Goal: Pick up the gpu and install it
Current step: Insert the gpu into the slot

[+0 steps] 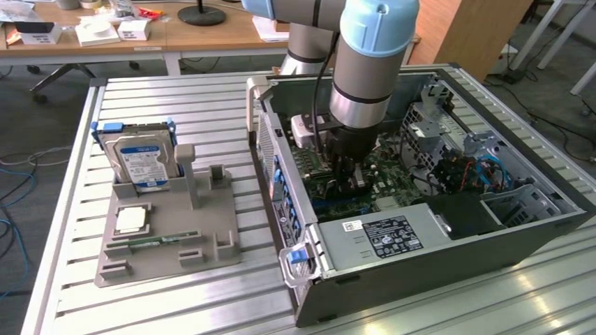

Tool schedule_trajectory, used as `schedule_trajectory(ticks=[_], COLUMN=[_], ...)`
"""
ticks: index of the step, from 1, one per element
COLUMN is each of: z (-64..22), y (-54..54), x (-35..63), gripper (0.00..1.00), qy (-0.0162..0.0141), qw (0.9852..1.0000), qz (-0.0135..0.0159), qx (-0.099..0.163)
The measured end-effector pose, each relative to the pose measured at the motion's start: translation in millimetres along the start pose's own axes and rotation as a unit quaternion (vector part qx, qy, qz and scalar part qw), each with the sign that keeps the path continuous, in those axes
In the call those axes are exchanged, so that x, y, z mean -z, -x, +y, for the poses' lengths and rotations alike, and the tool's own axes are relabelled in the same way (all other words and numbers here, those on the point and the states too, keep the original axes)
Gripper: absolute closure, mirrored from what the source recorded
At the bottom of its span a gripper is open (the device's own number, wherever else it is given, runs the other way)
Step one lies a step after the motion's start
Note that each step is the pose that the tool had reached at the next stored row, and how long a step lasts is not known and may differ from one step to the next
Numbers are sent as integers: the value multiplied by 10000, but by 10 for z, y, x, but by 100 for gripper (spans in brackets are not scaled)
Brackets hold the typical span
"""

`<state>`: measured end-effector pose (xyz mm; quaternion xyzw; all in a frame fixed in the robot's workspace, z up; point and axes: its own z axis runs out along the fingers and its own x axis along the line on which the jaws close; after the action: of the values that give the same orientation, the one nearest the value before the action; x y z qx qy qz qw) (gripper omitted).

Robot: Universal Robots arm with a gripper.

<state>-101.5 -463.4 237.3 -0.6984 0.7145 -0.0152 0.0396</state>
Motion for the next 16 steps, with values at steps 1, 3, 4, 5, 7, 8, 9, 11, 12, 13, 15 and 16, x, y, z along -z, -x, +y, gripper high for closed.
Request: schedule_trajectory(ticks=[1,3,4,5,7,8,9,11,12,13,15,16], z=[0,0,0,0,0,0,1,0,0,0,0,-1], y=[0,0,0,0,0,0,-1,0,0,0,0,0], x=[0,0,0,0,0,1,1,1,1,0,2,11], gripper=[74,74,74,74,74,73,73,66,66,66,66,66], qy=[0,0,0,0,0,2,2,0,0,0,0,0], qw=[10000,10000,10000,10000,10000,10000,10000,10000,10000,10000,10000,10000], qz=[0,0,0,0,0,1,2,1,1,1,-1,1], qx=[0,0,0,0,0,0,0,0,0,0,0,0])
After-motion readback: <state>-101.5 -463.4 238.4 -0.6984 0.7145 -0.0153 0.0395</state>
